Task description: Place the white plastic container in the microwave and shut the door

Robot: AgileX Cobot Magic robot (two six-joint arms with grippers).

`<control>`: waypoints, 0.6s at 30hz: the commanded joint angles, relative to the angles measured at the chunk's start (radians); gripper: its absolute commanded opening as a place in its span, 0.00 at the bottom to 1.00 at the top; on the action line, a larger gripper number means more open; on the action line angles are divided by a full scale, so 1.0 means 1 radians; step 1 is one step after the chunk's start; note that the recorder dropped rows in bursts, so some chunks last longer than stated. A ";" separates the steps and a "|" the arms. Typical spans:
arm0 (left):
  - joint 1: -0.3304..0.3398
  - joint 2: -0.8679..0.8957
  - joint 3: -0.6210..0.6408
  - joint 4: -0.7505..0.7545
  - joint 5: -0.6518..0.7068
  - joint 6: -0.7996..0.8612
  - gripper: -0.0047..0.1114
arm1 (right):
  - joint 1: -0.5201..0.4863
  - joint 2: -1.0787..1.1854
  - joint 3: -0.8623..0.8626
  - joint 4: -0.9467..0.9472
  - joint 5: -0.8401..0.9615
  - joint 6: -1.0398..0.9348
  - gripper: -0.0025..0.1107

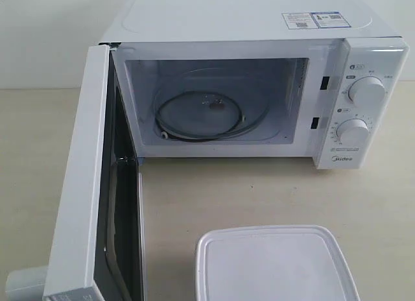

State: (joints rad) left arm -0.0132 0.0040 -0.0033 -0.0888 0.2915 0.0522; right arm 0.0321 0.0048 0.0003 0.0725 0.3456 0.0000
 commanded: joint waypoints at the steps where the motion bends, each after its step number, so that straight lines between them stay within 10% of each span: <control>1: 0.003 -0.004 0.003 0.002 0.001 0.002 0.07 | -0.002 -0.005 0.000 0.000 -0.012 0.000 0.02; 18: 0.003 -0.004 0.003 0.002 0.001 0.002 0.07 | -0.002 -0.005 0.000 -0.211 -0.157 -0.102 0.02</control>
State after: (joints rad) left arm -0.0132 0.0040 -0.0033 -0.0888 0.2915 0.0522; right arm 0.0321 0.0048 0.0003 -0.1189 0.2673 -0.0871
